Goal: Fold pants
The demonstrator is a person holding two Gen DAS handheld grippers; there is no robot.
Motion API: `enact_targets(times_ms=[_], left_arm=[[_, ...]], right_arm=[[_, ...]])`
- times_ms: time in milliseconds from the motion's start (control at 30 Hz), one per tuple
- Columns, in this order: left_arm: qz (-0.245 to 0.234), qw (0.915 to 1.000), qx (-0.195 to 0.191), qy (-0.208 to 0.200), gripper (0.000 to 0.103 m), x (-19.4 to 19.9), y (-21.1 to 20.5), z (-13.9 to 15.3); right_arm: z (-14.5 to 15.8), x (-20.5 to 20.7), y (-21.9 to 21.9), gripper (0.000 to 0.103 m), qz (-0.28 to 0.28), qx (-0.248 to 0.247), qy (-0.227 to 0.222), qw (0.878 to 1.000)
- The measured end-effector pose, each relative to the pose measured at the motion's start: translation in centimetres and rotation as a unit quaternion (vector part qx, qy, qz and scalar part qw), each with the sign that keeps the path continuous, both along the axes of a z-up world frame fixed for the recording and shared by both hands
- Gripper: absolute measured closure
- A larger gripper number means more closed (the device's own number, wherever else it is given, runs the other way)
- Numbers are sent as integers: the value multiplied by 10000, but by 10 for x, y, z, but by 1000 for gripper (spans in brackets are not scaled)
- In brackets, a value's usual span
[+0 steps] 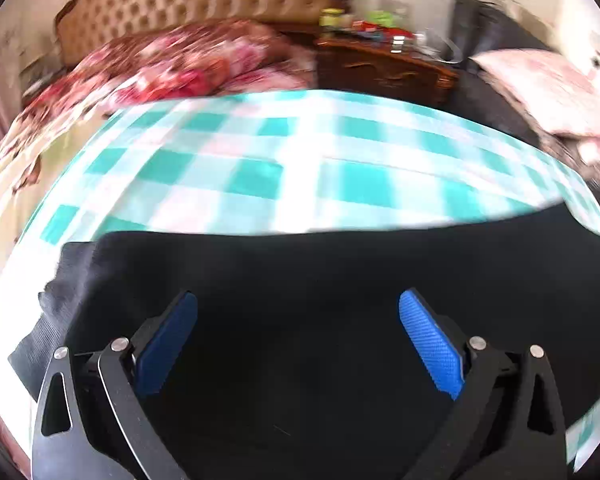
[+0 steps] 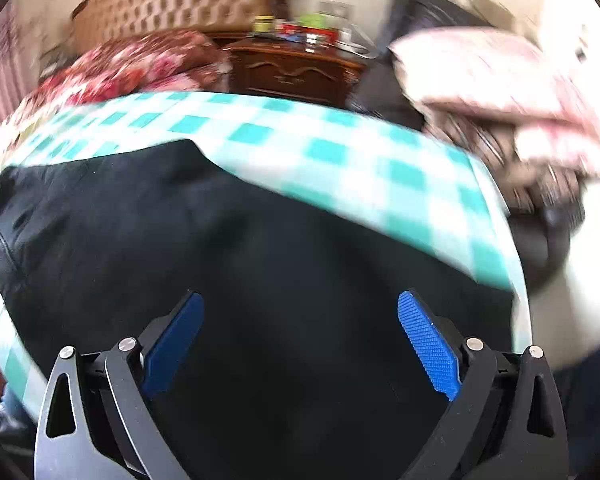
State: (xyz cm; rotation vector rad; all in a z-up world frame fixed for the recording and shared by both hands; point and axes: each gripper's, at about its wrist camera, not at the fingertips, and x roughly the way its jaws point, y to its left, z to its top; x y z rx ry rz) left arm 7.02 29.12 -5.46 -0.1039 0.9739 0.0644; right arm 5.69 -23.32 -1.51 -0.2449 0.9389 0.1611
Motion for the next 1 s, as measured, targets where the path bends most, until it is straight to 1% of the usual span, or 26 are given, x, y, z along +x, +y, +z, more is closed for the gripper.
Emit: enact_targets(times_ms=[67,100,133,167,200,233,267,300,367,400,433,467,500,533,600,633,700,733,767,800,833,900,933,967,1000], left_arm=[[265,9994,-39,231,2,11,22,-12],[315,9990,-105,296,2,15,30,-17],[345,9983,-210,412,2,17,40,-24],[313,9983,-176,461,2,17,43,-28],[241,9986,-36,459,2,17,42,-30],[144,9987,102,478,2,16,41,-31],[123,9988,101,473,2,16,42,-32],[147,9988,44,465,2,17,45,-32],[231,9985,-176,455,2,17,49,-28],[290,9982,-340,391,2,14,51,-23],[380,9972,-631,119,2,5,59,-9],[452,9958,-785,-137,2,-4,66,2],[580,9939,-860,-374,2,-13,76,14],[879,9904,-881,-597,2,-29,93,26],[1347,9830,-995,-755,2,-53,122,36],[1559,9771,-1178,-837,2,-70,140,38],[1888,9671,-1464,-874,2,-95,167,34],[2028,9578,-1858,-833,2,-111,183,24],[2093,9511,-2126,-803,2,-118,191,17],[2229,9365,-2589,-794,2,-130,202,4],[2337,9253,-2879,-795,2,-136,209,-5],[2516,8931,-3621,-894,2,-150,219,-23],[2562,8750,-3967,-1067,2,-158,222,-30],[2575,8707,-4022,-1176,2,-161,222,-31],[2563,8699,-4038,-1204,2,-162,221,-30]], right_arm=[[-17,23,10,8,6,106,333,9994],[-27,29,12,8,-30,20,522,9986],[-42,35,12,8,-91,-170,829,9964],[-48,35,9,7,-112,-140,914,9957],[-48,31,1,6,-194,118,845,9962],[-51,31,-7,5,-266,298,942,9948],[-50,29,-13,5,-301,382,937,9944],[-50,28,-15,5,-307,338,954,9944],[-50,25,-14,5,-357,271,1026,9937],[-49,27,-12,5,-387,195,1057,9935],[-47,27,-9,5,-435,57,1076,9932],[-46,30,-6,5,-476,-101,1054,9932],[-42,28,-1,5,-500,-259,997,9934],[-38,27,4,5,-498,-392,908,9939],[-25,22,21,5,-374,-477,627,9962],[-19,19,29,5,-286,-412,520,9974],[-6,14,55,5,7,-42,306,9995],[-2,12,70,5,212,154,239,9994],[2,10,89,5,489,304,163,9982],[4,8,106,5,665,323,88,9972],[6,7,120,5,788,307,29,9964],[8,4,149,5,1088,386,-23,9933],[9,1,159,5,1211,424,-37,9917],[9,-1,171,5,1348,426,-42,9899],[8,-2,177,5,1439,404,-21,9888]])
